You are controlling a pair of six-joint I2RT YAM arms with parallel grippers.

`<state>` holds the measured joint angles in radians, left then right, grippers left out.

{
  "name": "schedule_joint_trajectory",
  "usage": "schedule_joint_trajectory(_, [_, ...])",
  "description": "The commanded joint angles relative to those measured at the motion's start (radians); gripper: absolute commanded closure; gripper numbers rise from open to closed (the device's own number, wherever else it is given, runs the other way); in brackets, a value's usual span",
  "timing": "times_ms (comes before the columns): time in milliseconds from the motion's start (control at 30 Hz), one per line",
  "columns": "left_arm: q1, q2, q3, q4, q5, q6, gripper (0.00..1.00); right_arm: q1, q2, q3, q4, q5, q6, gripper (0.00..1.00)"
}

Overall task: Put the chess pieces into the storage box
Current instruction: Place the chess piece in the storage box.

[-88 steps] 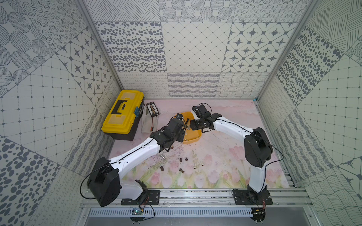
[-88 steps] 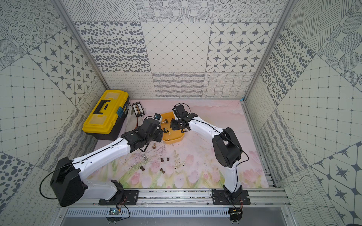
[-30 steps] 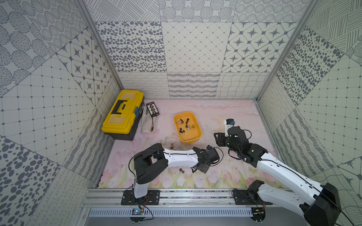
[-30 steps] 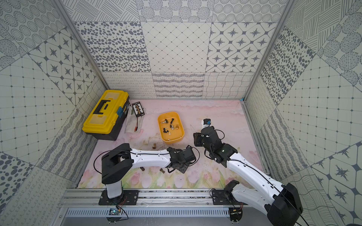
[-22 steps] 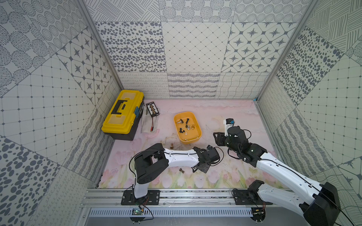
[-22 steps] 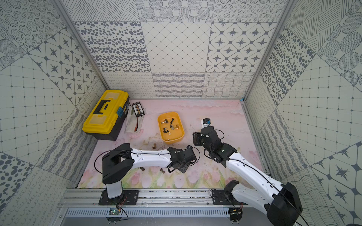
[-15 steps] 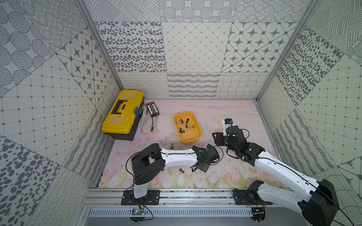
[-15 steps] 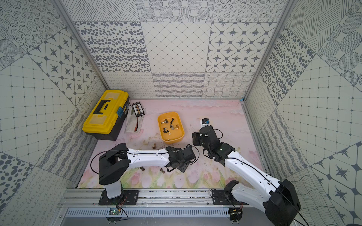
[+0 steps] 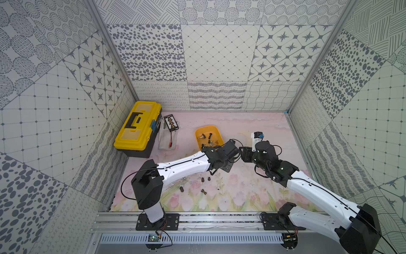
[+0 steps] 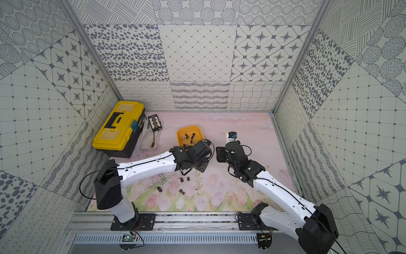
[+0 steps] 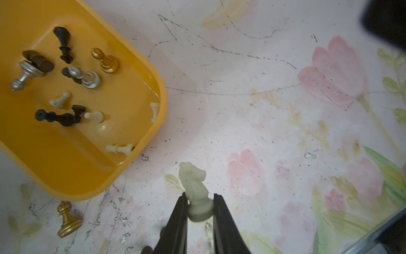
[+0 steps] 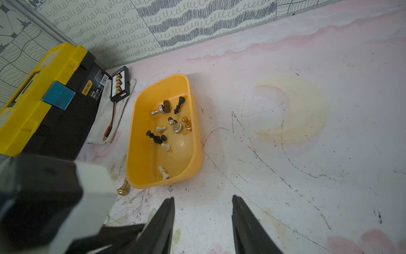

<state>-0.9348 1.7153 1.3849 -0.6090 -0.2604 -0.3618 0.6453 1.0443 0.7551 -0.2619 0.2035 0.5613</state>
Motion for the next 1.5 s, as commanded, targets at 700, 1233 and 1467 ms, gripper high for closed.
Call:
schedule_joint_trajectory(700, [0.439, 0.433, 0.433, -0.035, 0.235, 0.208, 0.86, -0.064, -0.017, 0.001, 0.0, -0.009, -0.033, 0.52])
schedule_joint_trajectory(1233, [0.44, 0.544, 0.554, -0.033, 0.296, 0.193, 0.75, -0.066, -0.025, -0.01, -0.004, -0.039, -0.014, 0.52])
schedule_joint_trajectory(1467, [0.437, 0.567, 0.621, -0.086, 0.291, 0.177, 0.55, -0.065, -0.027, 0.002, -0.013, -0.059, -0.008, 0.52])
